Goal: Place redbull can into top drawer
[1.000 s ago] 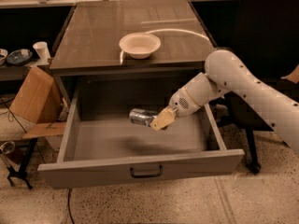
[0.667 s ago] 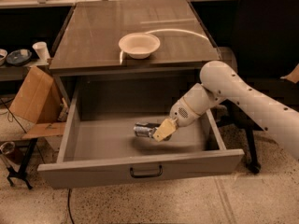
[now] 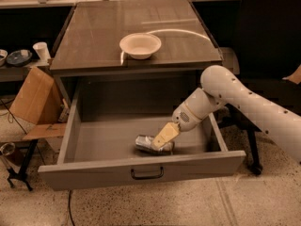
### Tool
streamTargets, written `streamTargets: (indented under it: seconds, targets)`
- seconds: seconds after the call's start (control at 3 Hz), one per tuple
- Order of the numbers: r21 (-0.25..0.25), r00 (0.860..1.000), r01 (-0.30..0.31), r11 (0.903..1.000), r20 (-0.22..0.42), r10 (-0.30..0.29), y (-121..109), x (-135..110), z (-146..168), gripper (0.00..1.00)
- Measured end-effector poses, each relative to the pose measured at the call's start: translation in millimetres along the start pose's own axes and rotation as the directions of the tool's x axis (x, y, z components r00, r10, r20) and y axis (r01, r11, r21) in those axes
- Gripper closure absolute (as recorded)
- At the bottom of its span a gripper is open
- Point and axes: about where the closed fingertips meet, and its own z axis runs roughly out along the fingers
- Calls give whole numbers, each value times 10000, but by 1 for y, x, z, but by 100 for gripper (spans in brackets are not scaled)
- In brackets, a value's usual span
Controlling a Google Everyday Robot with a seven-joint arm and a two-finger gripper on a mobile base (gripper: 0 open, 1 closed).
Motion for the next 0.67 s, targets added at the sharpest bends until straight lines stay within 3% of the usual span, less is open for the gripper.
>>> streamTargets:
  seconds: [0.33,0.67]
  targets:
    - [0,10000,0,10000,0,0,0,0,0,0]
    - [0,10000,0,10000,0,0,0,0,0,0]
